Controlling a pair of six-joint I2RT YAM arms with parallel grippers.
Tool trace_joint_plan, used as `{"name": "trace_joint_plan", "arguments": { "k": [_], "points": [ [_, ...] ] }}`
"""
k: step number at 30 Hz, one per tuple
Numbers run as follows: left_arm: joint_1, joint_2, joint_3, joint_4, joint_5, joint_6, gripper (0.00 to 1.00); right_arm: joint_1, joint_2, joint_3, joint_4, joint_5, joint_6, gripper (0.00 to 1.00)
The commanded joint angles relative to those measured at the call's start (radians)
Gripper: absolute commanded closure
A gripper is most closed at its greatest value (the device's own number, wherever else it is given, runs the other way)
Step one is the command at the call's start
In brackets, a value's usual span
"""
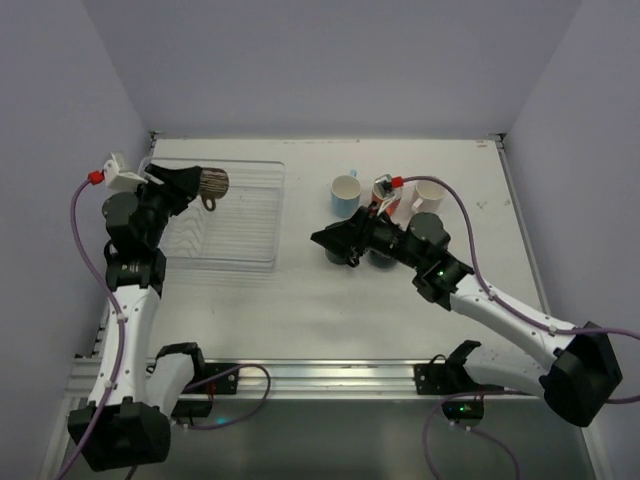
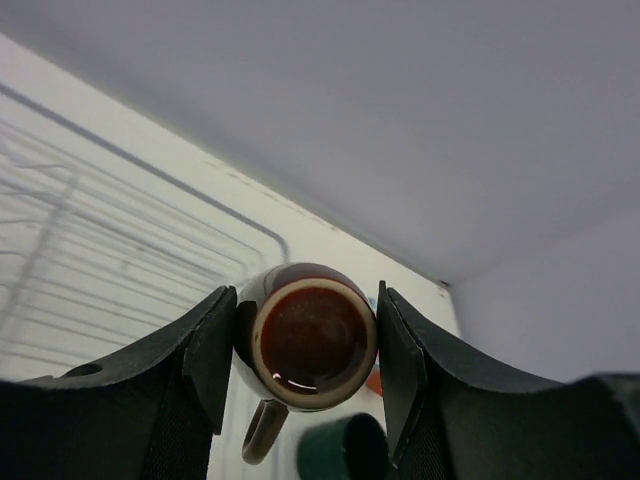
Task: Unload the cups from the dish rack
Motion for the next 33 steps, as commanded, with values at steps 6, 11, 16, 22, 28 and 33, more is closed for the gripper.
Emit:
{"name": "trace_joint_plan", "arguments": {
  "k": [6,11,16,22,28,33],
  "points": [
    [-0.143,-0.115,-0.187,0.459,0.386,-0.391,1.0,0.012,0.233,0.233,0.278,-0.123,0.078,0.18],
    [-0.204,-0.142,-0.233,0.55,0.41,-0.464,1.0,0.014,0.316,0.293,0.298,-0.126,0.098,0.17],
    [-0.255,-0.156,-0.258,0.624,0.413,-0.494,1.0,0.014,0.368,0.326,0.312,-0.14,0.126,0.18],
    [-0.306,-0.144,-0.275,0.676,0.391,-0.5,1.0,0.018,0.394,0.337,0.39,-0.212,0.196,0.34],
    [-0.37,-0.109,-0.298,0.721,0.359,-0.508,1.0,0.024,0.425,0.354,0.496,-0.264,0.265,0.45],
    [-0.405,-0.104,-0.301,0.722,0.33,-0.5,0.95,0.023,0.477,0.351,0.626,-0.29,0.377,0.6]
  ]
}}
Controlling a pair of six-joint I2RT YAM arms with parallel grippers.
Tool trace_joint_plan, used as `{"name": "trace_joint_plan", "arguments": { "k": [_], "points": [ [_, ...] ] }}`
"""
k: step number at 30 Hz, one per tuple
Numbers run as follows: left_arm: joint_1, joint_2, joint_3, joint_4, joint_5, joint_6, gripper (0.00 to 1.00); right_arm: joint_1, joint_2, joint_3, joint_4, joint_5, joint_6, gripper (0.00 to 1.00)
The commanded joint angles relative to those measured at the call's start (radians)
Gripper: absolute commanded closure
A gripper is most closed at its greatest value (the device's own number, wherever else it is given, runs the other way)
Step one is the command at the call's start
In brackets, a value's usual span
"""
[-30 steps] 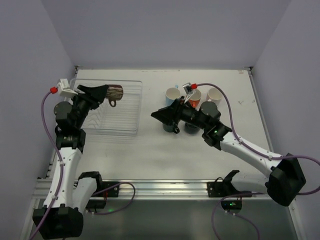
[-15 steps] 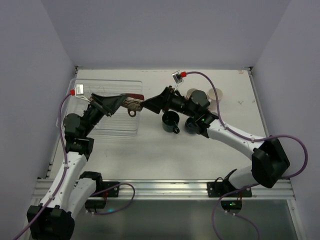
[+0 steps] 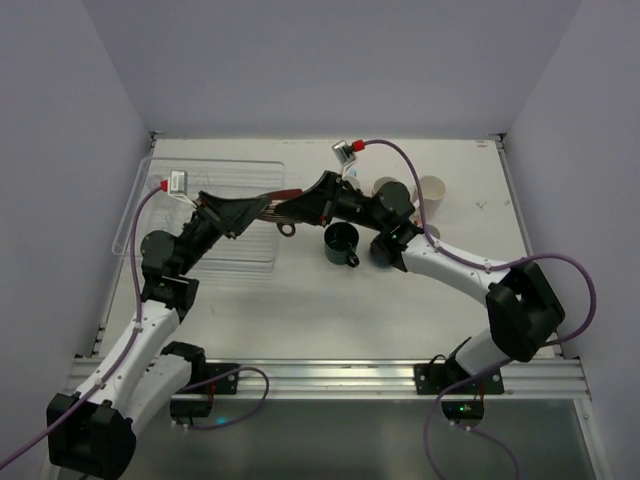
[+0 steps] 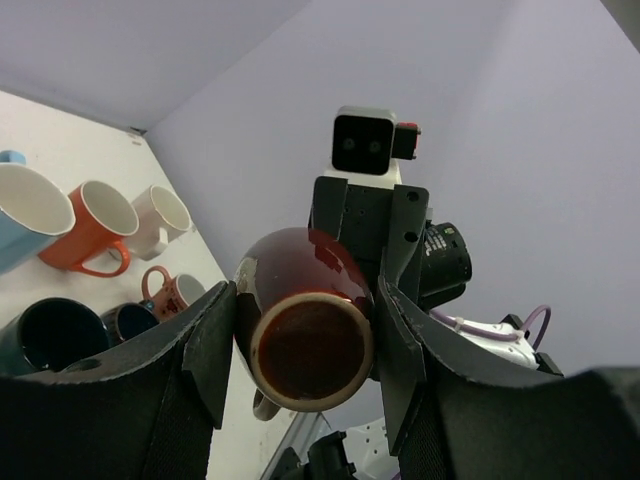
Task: Unload the cups from the dish rack
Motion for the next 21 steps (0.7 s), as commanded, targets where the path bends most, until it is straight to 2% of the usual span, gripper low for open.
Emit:
{"name": "trace_joint_plan", "arguments": {
  "k": [1,2,4,5,7,8,9,11,12,13,15,16,17,21],
  "points": [
    [-0.024,-0.007,0.004,0.08,-0.013,-0.023,0.9,0.005,0.021,0.021,0.204,-0.022,0.099,0.73],
    [-0.024,-0.011,0.007,0.077,-0.017,-0.007,0.74,0.003,0.02,0.015,0.212,-0.017,0.105,0.79],
    [-0.024,-0.019,0.039,0.005,-0.035,0.029,0.54,0.003,-0.009,-0.015,0.197,-0.003,0.088,0.94],
    [-0.024,-0.027,0.058,-0.034,-0.041,0.097,0.35,0.003,-0.026,-0.029,0.183,0.018,0.058,0.97],
    [-0.024,-0.03,0.154,-0.22,-0.084,0.186,0.23,0.003,-0.089,-0.058,0.079,0.03,0.008,1.0],
    [-0.024,-0.033,0.186,-0.284,-0.104,0.282,0.15,0.003,-0.11,-0.061,0.022,0.038,-0.024,1.0],
    [-0.024,-0.036,0.252,-0.405,-0.134,0.332,0.12,0.003,-0.133,-0.062,-0.048,0.041,-0.106,1.0],
    [-0.024,-0.038,0.311,-0.513,-0.231,0.47,0.08,0.003,-0.204,-0.063,-0.28,0.058,-0.236,1.0],
    [-0.024,-0.036,0.364,-0.609,-0.265,0.513,0.07,0.006,-0.227,-0.048,-0.477,0.069,-0.292,1.0],
    [-0.024,-0.033,0.389,-0.651,-0.335,0.6,0.06,0.011,-0.262,-0.039,-0.582,0.085,-0.344,1.0],
    [-0.024,-0.028,0.444,-0.795,-0.406,0.679,0.05,0.026,-0.298,-0.026,-0.758,0.165,-0.497,1.0],
    [-0.024,-0.028,0.458,-0.829,-0.47,0.754,0.04,0.054,-0.311,-0.016,-0.925,0.2,-0.544,1.0],
    [-0.024,-0.03,0.464,-0.858,-0.5,0.789,0.04,0.068,-0.325,-0.009,-1.001,0.245,-0.612,1.0],
    [-0.024,-0.059,0.434,-0.978,-0.667,0.903,0.03,0.173,-0.316,-0.011,-1.277,0.503,-0.699,1.0]
  ]
}}
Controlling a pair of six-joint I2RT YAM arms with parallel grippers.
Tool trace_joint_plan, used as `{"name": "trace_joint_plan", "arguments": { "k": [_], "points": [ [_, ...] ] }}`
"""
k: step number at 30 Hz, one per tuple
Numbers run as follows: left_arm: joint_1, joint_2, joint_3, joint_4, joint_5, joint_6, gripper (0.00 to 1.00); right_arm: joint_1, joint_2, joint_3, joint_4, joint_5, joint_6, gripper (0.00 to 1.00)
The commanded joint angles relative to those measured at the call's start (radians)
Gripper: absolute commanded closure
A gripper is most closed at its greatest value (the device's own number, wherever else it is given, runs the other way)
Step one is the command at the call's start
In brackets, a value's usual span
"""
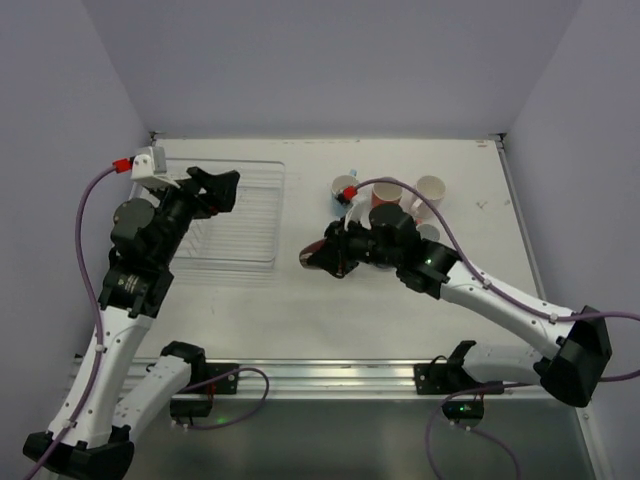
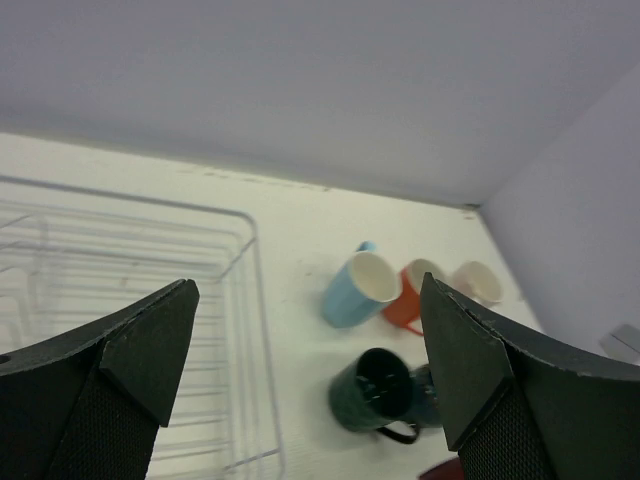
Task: Unload the cups from the dish rack
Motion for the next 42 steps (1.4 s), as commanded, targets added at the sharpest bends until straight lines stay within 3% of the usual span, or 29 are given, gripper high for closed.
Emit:
{"name": "trace_joint_plan", "arguments": {
  "k": [1,11,22,25,28,35,38,42],
  "points": [
    [-0.002,-0.03,-0.023,-0.206,-0.217,0.21,0.02,0.089,0.01,0.032,-0.37,0.267,-0.178,1.0],
    [-0.002,-0.05,-0.152,-0.226,-0.367,0.255,0.0,0.21,0.295,0.124,-0.481,0.504,-0.2,1.0],
    [0.001,-0.002,-0.168,-0.224,-0.393,0.256,0.0,0.21,0.461,0.173,-0.506,0.537,-0.23,0.98],
    [0.006,0.015,-0.161,-0.227,-0.398,0.252,0.0,0.21,0.481,0.171,-0.503,0.535,-0.232,0.9],
    [0.017,0.042,-0.14,-0.236,-0.383,0.239,0.0,0.21,0.474,0.168,-0.493,0.531,-0.23,0.71],
    [0.029,0.114,-0.062,-0.224,-0.343,0.206,0.0,0.21,0.371,0.161,-0.478,0.525,-0.234,0.44],
    [0.038,0.174,-0.025,-0.195,-0.367,0.173,0.0,0.21,0.291,0.145,-0.469,0.5,-0.237,0.35],
    [0.11,0.251,0.015,-0.141,-0.378,0.124,0.0,0.21,0.135,0.112,-0.446,0.469,-0.244,0.3]
  ]
}}
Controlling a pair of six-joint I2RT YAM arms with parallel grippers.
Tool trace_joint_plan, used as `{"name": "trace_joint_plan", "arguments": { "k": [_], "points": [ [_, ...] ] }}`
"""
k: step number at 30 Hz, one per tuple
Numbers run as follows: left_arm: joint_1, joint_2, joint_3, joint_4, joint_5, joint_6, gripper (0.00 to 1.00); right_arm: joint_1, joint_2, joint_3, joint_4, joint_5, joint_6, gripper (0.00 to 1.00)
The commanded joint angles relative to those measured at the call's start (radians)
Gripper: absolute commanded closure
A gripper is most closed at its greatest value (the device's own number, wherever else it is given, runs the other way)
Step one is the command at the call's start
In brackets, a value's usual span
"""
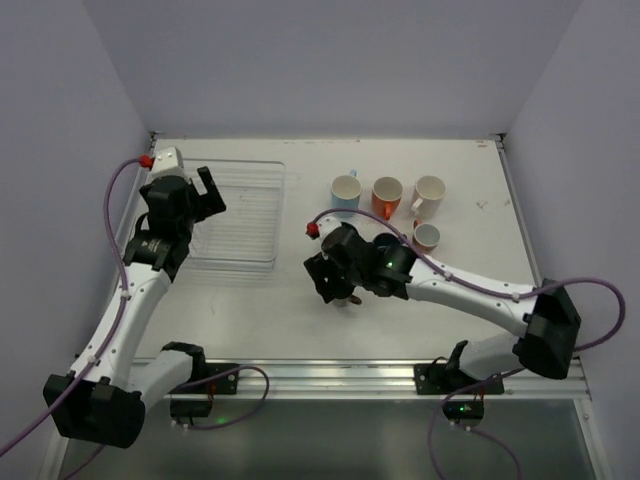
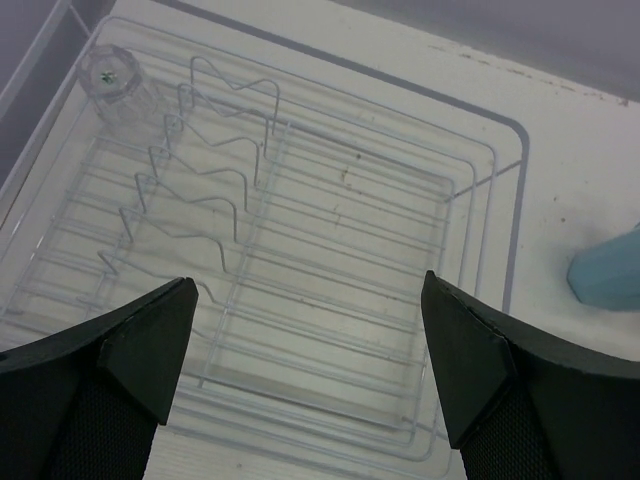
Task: Unload the cups from the dish rack
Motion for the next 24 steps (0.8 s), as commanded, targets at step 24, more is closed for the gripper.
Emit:
{"name": "trace_joint_plan", "arguments": {
  "k": [24],
  "points": [
    [0.444,0.71,0.248,0.513,0.06,-0.115,0.07,0.004,-0.535,-0.312,0.384,-0.083,0.028,0.44]
  ]
}}
